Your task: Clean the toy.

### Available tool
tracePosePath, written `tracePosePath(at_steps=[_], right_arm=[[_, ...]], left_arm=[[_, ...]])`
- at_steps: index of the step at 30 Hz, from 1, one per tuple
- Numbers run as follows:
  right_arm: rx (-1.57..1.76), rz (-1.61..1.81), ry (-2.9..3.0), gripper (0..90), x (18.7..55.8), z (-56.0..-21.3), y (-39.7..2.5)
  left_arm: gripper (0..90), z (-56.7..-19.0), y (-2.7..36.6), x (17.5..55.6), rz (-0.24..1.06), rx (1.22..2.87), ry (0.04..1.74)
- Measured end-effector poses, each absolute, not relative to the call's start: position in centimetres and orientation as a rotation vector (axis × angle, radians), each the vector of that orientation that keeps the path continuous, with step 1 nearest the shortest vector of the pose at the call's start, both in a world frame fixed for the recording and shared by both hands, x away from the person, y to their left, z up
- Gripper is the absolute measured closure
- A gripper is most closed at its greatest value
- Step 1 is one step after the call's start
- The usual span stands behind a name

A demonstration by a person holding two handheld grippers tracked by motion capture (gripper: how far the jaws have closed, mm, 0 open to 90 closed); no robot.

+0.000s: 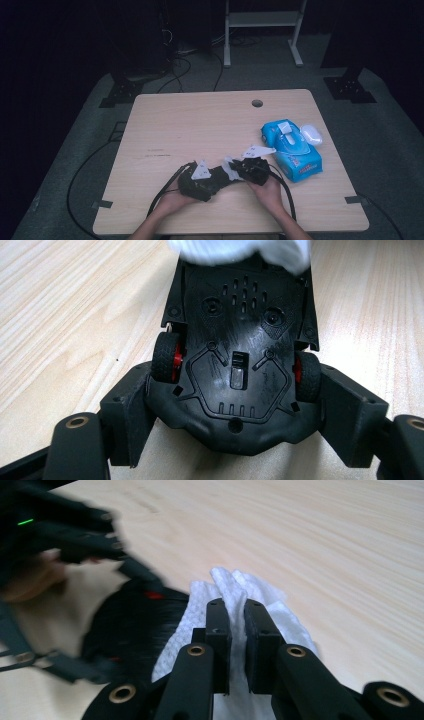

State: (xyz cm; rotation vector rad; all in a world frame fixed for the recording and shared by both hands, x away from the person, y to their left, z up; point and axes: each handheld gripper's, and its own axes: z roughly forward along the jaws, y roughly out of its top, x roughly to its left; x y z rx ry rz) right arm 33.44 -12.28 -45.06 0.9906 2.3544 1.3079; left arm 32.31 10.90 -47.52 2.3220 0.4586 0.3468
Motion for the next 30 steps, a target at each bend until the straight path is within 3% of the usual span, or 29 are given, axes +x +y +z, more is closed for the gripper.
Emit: tracePosePath(at_steps=[4,10,15,21,27,30], right_arm=[[0.9,1.261,2.384,81.8,33.0,-45.0,-11.1],[1.07,1.286,2.321,82.0,34.2,-45.1,-13.8],[0.905,1.242,2.362,81.8,33.0,-45.2,-11.6],[1.05,1.271,2.327,82.0,34.1,-45.1,-14.0],[0.923,1.248,2.392,81.9,33.2,-45.3,-12.1],[1.043,1.287,2.357,82.0,34.2,-45.3,-13.8]], left_arm=[[24.4,-47.5,11.4,32.5,0.353,2.319,0.481],[24.4,-47.5,11.7,32.7,0.353,2.315,0.498],[24.4,-47.5,12.0,32.8,0.36,2.318,0.5],[24.5,-47.5,12.2,33.1,0.361,2.315,0.519],[24.4,-47.5,12.5,33.2,0.373,2.314,0.539],[24.5,-47.5,12.7,33.4,0.377,2.312,0.547]])
